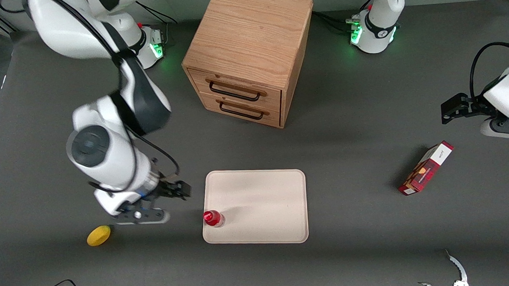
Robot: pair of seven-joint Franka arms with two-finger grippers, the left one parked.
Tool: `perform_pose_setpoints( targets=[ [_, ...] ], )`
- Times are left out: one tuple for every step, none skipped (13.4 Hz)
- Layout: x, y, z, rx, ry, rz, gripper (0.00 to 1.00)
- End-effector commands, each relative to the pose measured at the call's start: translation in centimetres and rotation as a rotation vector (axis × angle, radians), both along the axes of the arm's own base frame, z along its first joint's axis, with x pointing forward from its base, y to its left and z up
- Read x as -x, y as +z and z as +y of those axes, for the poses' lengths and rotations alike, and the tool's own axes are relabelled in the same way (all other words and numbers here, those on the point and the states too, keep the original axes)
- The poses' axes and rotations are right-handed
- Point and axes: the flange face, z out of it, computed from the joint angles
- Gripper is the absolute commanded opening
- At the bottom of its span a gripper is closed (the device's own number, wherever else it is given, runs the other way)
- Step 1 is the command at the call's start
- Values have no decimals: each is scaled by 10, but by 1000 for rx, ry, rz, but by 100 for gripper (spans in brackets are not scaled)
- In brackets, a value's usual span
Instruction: Place coke bottle on tray
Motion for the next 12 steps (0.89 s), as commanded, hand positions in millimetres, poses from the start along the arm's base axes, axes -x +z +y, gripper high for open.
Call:
perform_pose_setpoints(
  targets=[
    [60, 41, -59, 27, 68, 32, 100],
    [79, 53, -71, 31, 72, 33, 100],
    [96, 63, -83, 39, 59, 47, 100],
    [107, 72, -105, 43, 28, 56, 100],
    [117, 82, -117, 44, 21, 60, 100],
    [125, 91, -123, 46, 18, 68, 100],
    [126, 97, -138, 46, -6, 70, 100],
    [129, 102, -142, 44, -11, 69, 100],
    [130, 104, -143, 45, -13, 72, 100],
    [132, 106, -144, 47, -14, 82, 100],
    [135, 112, -146, 49, -15, 81, 100],
    [137, 115, -146, 48, -15, 82, 100]
  ],
)
